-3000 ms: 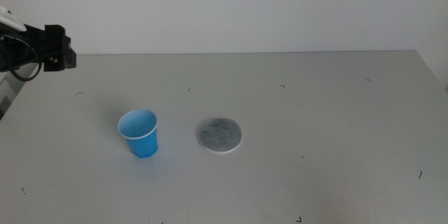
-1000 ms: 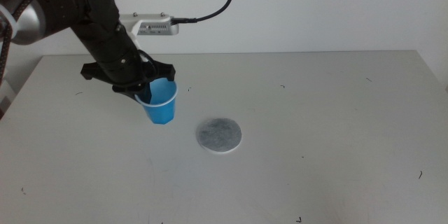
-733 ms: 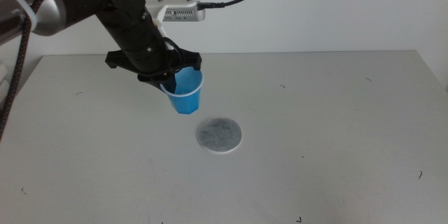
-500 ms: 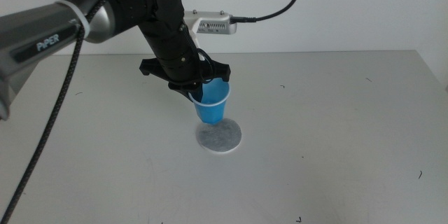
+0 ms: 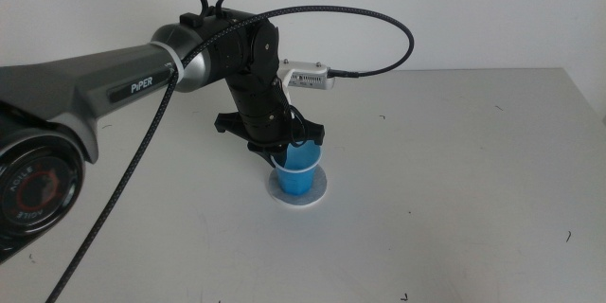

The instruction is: Place an empty cup on a cup mat.

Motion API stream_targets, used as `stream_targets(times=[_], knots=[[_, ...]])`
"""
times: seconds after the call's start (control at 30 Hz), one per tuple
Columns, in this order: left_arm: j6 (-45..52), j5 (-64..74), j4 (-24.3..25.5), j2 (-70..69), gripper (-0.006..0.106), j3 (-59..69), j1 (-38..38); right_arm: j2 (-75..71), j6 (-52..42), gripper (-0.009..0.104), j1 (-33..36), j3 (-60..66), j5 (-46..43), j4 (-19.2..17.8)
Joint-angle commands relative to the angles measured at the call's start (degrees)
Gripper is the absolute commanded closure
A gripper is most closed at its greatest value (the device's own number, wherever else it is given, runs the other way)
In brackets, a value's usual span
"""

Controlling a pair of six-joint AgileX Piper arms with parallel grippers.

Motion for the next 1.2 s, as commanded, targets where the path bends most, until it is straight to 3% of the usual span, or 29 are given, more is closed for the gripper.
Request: stream_targets(times=[0.0, 0.2, 0.33, 0.57, 0.67, 1.17], knots=[[-0.5, -1.9, -0.1, -3.2, 0.099, -1.9, -0.4, -1.1, -0.5, 0.001, 0.0, -0.7, -4.4, -0.5], [-0.4, -1.9, 0.7, -3.0, 0.099, -1.9, -0.4, -1.1, -0.5, 0.001, 0.0, -0.7, -4.4, -0.5], [0.0, -1.2, -0.2, -3.0, 0.074, -1.9, -0.4, -1.1, -0.5, 0.001, 0.0, -0.7, -4.4, -0.5], [3.1, 0.2, -0.1, -3.4, 0.013, -3.1, -0.4, -1.1, -0.5, 0.001, 0.0, -0.7, -4.4, -0.5], [5.4, 0.7, -0.1, -4.8, -0.005, -4.2, -0.4, -1.1, -0.5, 0.001, 0.0, -0.7, -4.4, -0.5], [5.9, 8.0, 1.2, -25.3, -0.005, -6.9, -0.4, -1.1, -0.5, 0.001, 0.0, -0.7, -4.4, -0.5]])
